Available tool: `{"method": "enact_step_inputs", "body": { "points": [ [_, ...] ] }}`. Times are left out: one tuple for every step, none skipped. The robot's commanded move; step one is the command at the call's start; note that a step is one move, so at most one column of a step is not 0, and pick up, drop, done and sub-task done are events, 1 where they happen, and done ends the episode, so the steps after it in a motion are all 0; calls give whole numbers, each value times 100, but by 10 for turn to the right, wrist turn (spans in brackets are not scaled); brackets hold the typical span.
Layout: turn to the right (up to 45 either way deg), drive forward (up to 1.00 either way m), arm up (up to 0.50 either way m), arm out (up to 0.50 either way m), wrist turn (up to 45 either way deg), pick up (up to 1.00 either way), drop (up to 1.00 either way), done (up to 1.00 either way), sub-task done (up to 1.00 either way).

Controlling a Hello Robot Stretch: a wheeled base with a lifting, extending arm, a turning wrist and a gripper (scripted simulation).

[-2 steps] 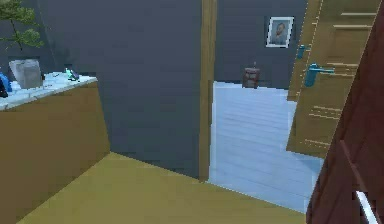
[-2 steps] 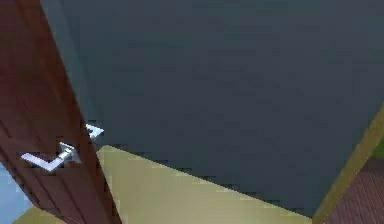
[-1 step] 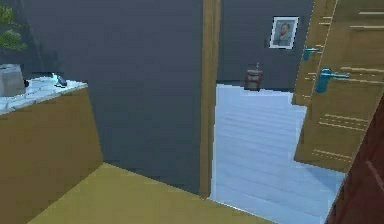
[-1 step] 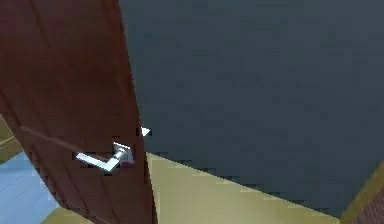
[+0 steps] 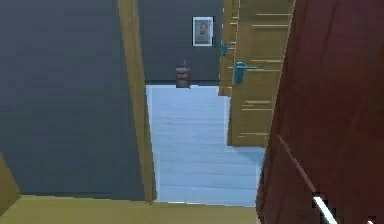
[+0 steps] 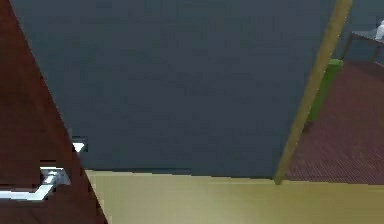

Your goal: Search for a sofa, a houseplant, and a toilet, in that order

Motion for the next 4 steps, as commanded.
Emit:
{"method": "enact_step_inputs", "body": {
  "points": [
    [0,100,0,0,0,0,0,0,0],
    [30,0,0,0,0,0,0,0,0],
    [0,95,0,0,0,0,0,0,0],
    [180,0,0,0,0,0,0,0,0]
  ]
}}
